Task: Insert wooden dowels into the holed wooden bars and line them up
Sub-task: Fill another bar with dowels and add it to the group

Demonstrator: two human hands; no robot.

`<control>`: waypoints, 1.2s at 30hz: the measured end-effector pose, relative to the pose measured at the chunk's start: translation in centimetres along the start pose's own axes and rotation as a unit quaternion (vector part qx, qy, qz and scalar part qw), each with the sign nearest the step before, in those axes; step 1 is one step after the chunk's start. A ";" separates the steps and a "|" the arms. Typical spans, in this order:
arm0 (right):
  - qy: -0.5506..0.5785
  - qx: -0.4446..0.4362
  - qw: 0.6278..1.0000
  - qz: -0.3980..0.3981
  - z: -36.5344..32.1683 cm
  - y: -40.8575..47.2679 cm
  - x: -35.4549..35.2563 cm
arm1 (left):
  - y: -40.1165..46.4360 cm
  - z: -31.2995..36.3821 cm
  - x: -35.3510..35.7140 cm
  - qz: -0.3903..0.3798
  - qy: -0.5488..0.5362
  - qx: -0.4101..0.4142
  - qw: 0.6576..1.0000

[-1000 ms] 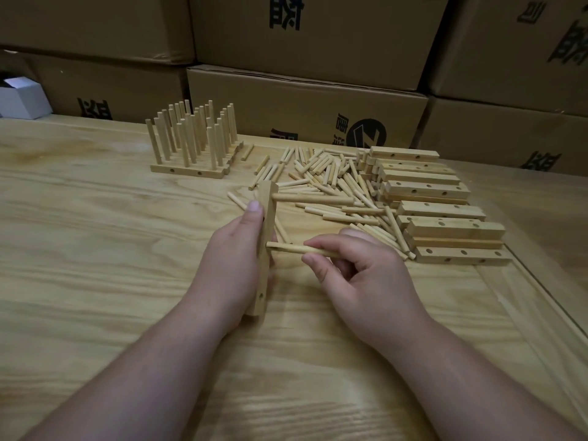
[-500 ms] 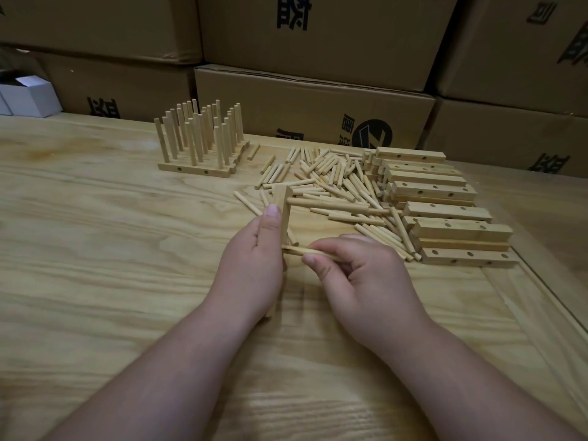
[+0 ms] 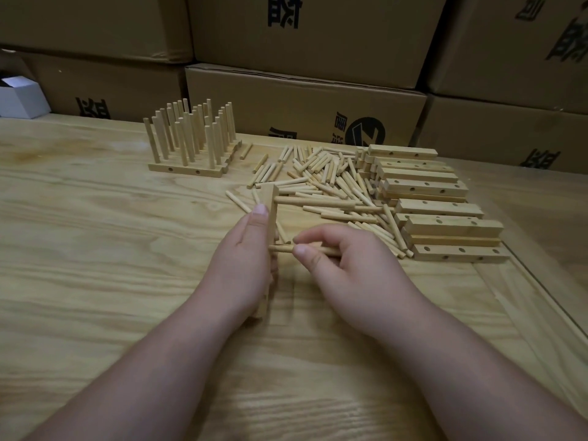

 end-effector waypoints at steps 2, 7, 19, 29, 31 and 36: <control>-0.064 -0.059 0.996 -0.010 -0.9 -0.1 -0.1 | 0.5 -0.4 0.0 -0.008 0.009 -0.008 1.000; -0.149 -0.140 0.979 -0.021 -2.9 -0.5 -0.9 | 0.4 -0.4 0.2 -0.045 0.005 -0.010 0.999; -0.167 -0.148 0.973 -0.052 -3.5 -0.5 -0.5 | -0.3 -0.2 0.7 -0.082 -0.060 -0.020 0.995; 0.127 0.103 0.984 -0.072 0.1 -0.4 1.0 | -0.1 -0.5 0.5 -0.080 -0.064 -0.014 0.995; 0.237 0.193 0.947 -0.099 0.7 -0.9 1.8 | 0.0 -0.7 0.4 -0.074 -0.085 -0.030 0.993; 0.082 0.146 0.982 -0.089 -0.7 -0.4 -0.1 | -0.4 -0.1 0.7 -0.070 -0.024 -0.001 0.997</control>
Point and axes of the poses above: each hand's wrist, its own y-axis towards the middle knuckle, its own x-axis out of the palm, z = x × y, the point moved 7 cm from there along y, towards the middle knuckle, and after that the axes turned 2 degrees about y, right-handed, at the moved point
